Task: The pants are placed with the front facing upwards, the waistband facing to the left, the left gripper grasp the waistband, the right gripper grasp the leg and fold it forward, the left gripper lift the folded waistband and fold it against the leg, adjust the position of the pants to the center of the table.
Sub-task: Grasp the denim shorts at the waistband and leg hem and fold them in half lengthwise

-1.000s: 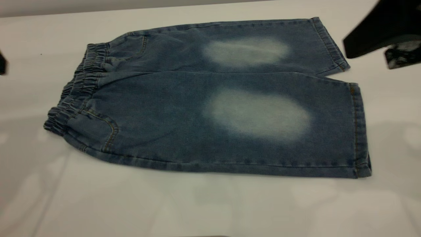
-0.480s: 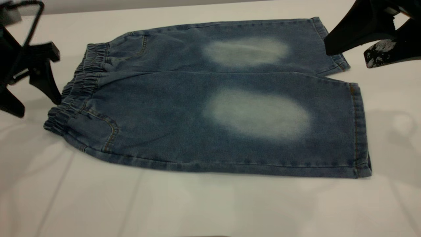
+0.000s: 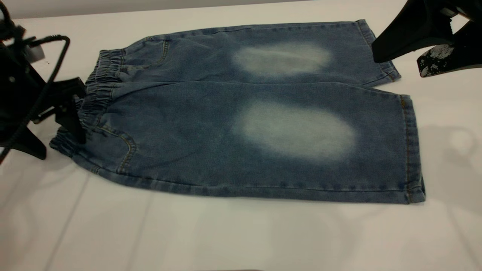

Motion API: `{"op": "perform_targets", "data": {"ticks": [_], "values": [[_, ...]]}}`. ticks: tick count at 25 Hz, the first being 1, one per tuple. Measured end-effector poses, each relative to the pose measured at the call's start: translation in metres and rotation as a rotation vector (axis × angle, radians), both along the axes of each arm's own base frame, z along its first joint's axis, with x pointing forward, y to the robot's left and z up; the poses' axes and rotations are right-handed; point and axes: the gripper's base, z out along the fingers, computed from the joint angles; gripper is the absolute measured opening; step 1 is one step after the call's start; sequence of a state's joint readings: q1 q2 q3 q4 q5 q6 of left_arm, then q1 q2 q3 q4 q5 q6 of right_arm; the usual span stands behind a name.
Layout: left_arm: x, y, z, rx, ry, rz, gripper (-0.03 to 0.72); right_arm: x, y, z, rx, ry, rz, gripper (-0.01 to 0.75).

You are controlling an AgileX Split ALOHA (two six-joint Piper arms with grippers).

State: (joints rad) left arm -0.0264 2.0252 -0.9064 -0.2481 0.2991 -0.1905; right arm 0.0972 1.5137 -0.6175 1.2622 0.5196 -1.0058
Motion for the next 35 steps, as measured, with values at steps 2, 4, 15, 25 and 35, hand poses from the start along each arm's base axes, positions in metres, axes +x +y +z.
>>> {"op": "perform_targets", "data": {"ticks": [2,4,15,25,35], "values": [[0.001,-0.004,-0.005,-0.001,-0.006,-0.001,0.498,0.000,0.000,0.000,0.000,0.000,0.000,0.542],[0.001,-0.008,-0.007,-0.001,-0.006,-0.010,0.498,0.000,0.000,0.000,0.000,0.000,0.000,0.542],[0.005,-0.012,-0.006,-0.014,-0.029,0.014,0.081,-0.007,0.002,-0.021,0.017,0.106,0.026,0.542],[0.010,-0.014,0.009,-0.030,-0.028,0.000,0.069,-0.011,0.005,-0.082,0.049,0.399,0.006,0.542],[0.011,-0.015,0.017,-0.031,-0.046,-0.005,0.069,-0.014,-0.003,-0.115,-0.050,0.502,-0.054,0.542]]}}
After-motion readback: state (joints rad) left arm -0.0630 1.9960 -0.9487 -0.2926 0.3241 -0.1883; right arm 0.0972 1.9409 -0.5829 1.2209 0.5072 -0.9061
